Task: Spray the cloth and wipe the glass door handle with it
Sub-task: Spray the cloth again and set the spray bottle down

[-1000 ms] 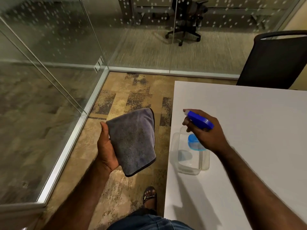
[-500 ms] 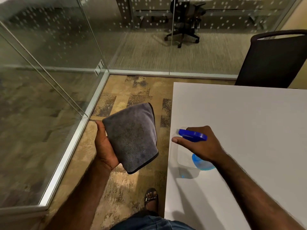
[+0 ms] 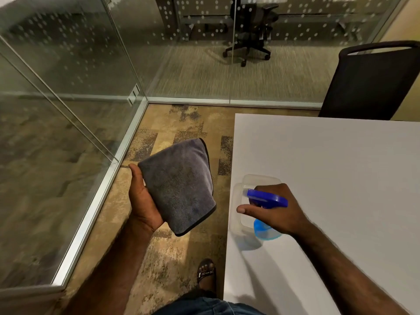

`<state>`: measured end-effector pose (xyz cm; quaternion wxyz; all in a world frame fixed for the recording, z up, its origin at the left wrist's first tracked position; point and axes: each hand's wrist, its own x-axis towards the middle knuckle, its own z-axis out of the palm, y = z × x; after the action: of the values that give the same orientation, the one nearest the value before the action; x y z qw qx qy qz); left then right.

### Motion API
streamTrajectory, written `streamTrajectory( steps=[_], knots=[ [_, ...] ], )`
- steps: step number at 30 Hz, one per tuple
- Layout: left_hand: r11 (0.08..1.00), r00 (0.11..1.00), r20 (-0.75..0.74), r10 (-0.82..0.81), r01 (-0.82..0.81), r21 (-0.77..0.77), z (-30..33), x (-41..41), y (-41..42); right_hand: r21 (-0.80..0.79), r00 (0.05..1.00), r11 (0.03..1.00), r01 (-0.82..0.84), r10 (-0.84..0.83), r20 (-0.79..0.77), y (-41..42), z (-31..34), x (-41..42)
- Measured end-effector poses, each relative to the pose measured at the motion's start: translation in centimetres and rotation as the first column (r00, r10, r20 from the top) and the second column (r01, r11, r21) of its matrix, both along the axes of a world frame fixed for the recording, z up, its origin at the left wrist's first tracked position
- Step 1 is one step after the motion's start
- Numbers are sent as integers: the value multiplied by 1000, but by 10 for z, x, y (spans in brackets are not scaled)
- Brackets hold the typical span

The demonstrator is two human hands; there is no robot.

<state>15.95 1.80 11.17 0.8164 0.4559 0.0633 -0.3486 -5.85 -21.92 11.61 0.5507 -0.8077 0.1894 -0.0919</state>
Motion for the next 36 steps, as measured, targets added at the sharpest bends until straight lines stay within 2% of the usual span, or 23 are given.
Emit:
streamTrajectory(
  steps=[2,5,9,14,22,27,36],
  knots=[
    [1000,1000,5,4,-4,-2,-2,0,1,38,999,999,27,-29,42,-6,2,-1],
    [1000,1000,15,6,-6,3,-6,0,2,16,986,995,94,-95,139,-19,7,2],
    [1000,1000,-8,-5,5,16,-10,-2,5,145,967,969,199,-219,132,-45,-1,14],
    [999,998,-43,-43,44,32,-14,-4,10,190,964,966,172,-205,170,-72,-33,28],
    [991,988,-105,-112,119,64,-24,-8,12,229,953,938,262,-288,91,-88,-72,50],
    [979,977,-102,-185,193,68,-27,-10,10,191,960,948,254,-271,67,-91,-75,59],
    [970,972,-93,-217,225,89,-22,-19,3,188,972,957,220,-231,38,-95,-73,58]
  ],
)
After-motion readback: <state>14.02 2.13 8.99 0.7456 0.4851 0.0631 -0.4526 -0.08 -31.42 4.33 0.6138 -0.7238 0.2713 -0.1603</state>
